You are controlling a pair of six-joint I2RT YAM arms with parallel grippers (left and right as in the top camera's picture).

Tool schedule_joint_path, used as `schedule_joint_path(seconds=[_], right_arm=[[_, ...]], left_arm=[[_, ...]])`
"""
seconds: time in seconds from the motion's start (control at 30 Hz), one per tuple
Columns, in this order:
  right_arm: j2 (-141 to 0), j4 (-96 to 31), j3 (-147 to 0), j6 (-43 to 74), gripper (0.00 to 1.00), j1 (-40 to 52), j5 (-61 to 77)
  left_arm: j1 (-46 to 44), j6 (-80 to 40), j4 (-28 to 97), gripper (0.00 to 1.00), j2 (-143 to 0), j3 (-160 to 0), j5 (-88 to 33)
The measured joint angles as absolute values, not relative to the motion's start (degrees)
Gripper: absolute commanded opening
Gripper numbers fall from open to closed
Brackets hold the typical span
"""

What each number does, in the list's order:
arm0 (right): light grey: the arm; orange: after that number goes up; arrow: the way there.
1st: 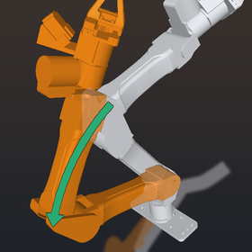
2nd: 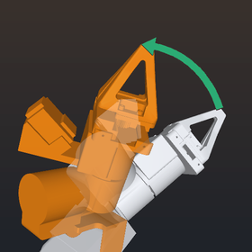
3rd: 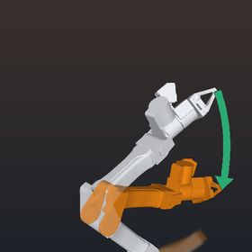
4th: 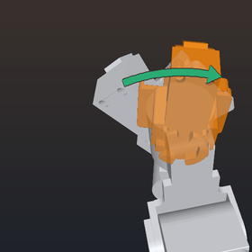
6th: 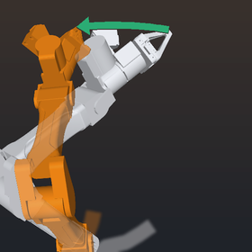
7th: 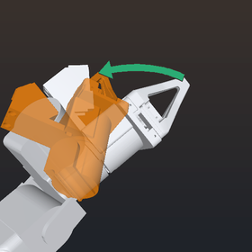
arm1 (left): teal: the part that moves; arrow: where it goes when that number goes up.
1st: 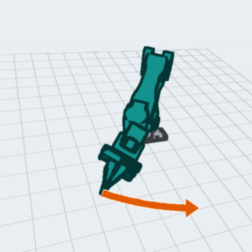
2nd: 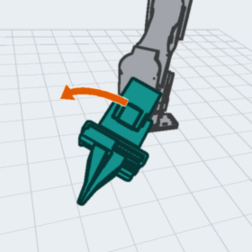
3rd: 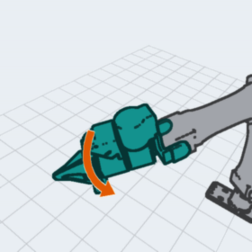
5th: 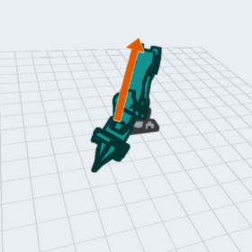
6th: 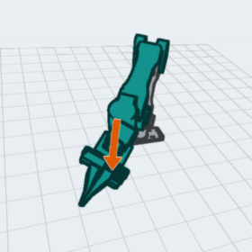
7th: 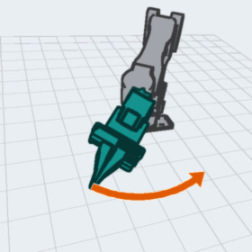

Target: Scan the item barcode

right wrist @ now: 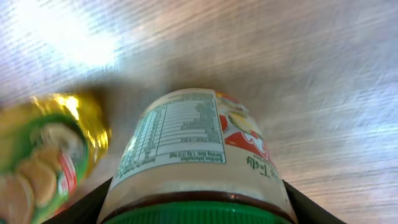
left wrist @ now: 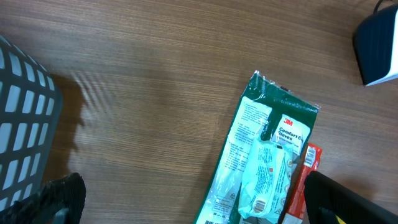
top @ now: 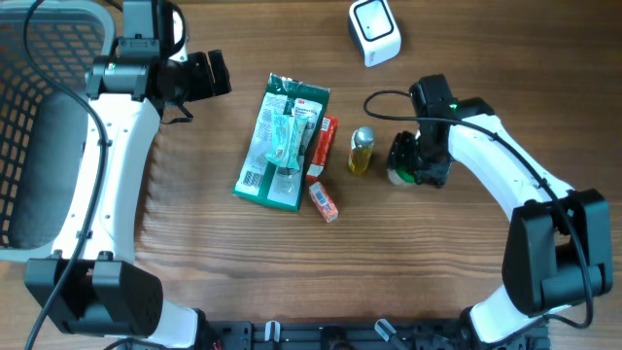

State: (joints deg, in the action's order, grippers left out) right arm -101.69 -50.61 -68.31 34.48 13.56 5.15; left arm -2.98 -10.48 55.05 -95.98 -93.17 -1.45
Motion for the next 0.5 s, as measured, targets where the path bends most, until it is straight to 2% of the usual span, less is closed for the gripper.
schedule_joint_path(seconds=[0.1,0.23,0.33,0.5], right_arm=[[-101.71,-48.12,-68.31,32.91,0.04,13.56,2.63],[-101.69,-49.1,-71.77,21.5,0.04,13.45,0.93],[-101.69,-55.42,-80.07,16.91,0.04,13.45,-1.04],[-101.3,-70.94,-105.78,9.74,0.04,13.39,-4.1]], left_arm=[[-2.98,-10.48,55.05,1.0,-95.98,-93.17,-1.45],[-2.98,-10.48,55.02,1.0,-95.98,-93.17,-1.45],[-2.98,-10.48,55.09,1.0,-95.98,-93.17,-1.45],[-2.98,-10.48,55.0,1.0,-96.01,-93.17,-1.43]])
